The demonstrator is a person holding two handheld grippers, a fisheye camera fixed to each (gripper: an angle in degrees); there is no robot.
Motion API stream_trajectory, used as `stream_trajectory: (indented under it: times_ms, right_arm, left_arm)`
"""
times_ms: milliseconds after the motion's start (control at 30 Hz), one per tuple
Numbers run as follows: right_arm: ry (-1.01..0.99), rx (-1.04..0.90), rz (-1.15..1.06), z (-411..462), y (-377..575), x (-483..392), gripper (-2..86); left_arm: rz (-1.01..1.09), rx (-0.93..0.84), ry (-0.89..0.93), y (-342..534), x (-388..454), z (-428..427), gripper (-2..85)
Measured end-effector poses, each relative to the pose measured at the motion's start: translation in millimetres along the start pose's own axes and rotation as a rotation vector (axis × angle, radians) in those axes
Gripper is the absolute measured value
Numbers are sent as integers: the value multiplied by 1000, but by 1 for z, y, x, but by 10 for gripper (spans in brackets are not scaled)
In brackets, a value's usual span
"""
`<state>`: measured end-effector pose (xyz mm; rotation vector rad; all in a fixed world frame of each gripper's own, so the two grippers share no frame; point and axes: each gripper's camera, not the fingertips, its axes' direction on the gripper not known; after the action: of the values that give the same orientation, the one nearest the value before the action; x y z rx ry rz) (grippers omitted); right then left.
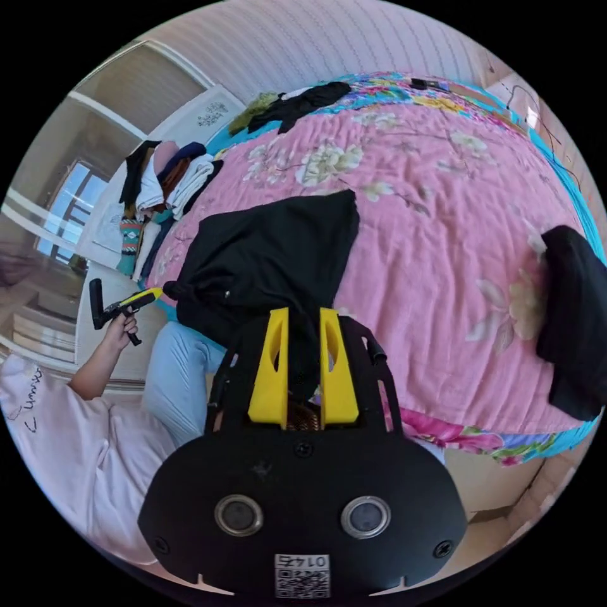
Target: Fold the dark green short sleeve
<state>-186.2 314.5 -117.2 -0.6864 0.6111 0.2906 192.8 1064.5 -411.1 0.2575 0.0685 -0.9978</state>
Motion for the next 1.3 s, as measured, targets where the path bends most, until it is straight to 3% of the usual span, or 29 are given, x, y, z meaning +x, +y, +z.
stream_trajectory:
  times_ms: [233,333,433,567,700,833,1067,1233,1300]
  right_arm:
    - [-19,-151,-142,65,-56,-67,131]
    - [-185,-225,-131,81,-67,-73,104]
    - [-196,-267,-144,78,-65,-81,33]
    - [-253,-382,-186,76,-47,-94,20]
    - [-259,-449,-180,73,-38,-109,21]
    - [-163,-473,-228,58,-49,-144,13]
    - [142,-285,-442,52,-131,-245,-3]
    - [285,-243,-447,89,-202,-290,-4]
    - [306,-343,-423,123,-217,-292,-5]
  left_arm:
    - [102,-16,-20,-21,68,61,62]
    - [130,-57,-10,-14,71,83,3]
    - [124,-112,76,0,66,86,-7]
    - [145,-175,156,34,71,82,-9]
    - [174,-226,105,67,85,76,-10]
    - [232,-169,73,79,106,59,-10]
    - [423,-109,52,73,184,87,-10]
    - [381,-155,-26,75,194,133,-10]
    - [343,-124,-7,88,191,147,-10]
